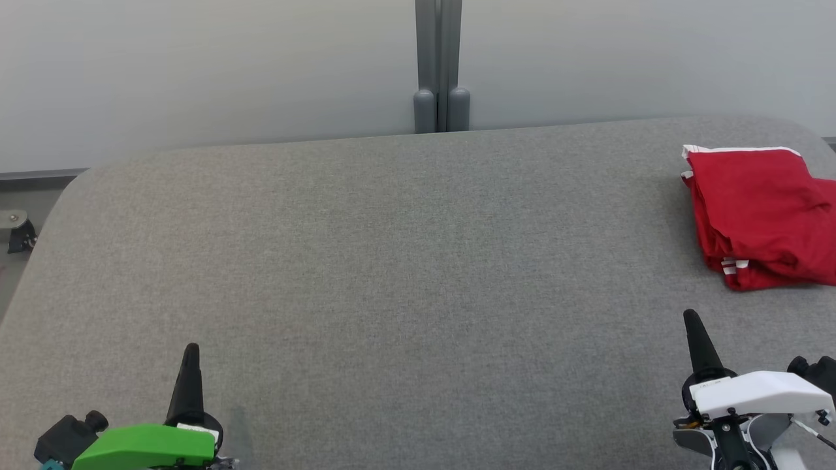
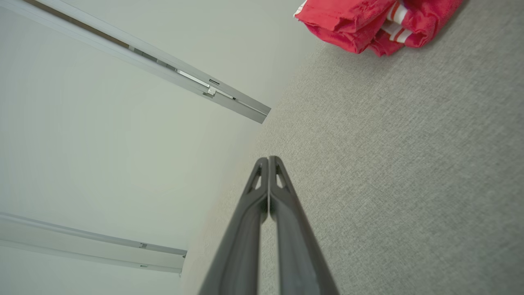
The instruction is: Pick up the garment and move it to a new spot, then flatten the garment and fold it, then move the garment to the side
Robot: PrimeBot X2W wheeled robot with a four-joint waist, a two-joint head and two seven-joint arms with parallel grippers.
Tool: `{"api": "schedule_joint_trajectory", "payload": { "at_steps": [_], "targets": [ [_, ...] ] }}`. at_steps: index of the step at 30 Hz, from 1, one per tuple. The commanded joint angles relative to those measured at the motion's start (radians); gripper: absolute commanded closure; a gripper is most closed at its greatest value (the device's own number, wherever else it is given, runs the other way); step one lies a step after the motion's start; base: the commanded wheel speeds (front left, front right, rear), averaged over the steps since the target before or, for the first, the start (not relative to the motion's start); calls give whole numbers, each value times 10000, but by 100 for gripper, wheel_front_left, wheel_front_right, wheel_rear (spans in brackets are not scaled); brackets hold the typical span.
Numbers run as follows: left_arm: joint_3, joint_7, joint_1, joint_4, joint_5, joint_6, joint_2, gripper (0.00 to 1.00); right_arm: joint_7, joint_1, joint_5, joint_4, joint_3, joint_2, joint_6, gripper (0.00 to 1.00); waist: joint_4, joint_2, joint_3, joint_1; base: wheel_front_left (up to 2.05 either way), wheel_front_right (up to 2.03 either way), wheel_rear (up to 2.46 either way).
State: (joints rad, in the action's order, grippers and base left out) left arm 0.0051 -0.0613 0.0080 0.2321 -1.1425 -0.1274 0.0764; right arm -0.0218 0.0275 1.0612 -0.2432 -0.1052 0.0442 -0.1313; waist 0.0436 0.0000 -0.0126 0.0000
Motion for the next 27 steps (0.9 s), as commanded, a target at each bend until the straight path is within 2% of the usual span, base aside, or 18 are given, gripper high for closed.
{"api": "schedule_joint_trajectory", "payload": {
  "at_steps": [1,27],
  "targets": [
    [83,67,-280,-62,-296,-38,89,100,66,255,303,88,-20,59,4,100,-10,0,4,0,0,0,0],
    [378,725,-746,22,-2609,-46,83,100,709,542,2828,40,-61,72,2,100,-188,0,68,0,0,0,0]
  ]
}}
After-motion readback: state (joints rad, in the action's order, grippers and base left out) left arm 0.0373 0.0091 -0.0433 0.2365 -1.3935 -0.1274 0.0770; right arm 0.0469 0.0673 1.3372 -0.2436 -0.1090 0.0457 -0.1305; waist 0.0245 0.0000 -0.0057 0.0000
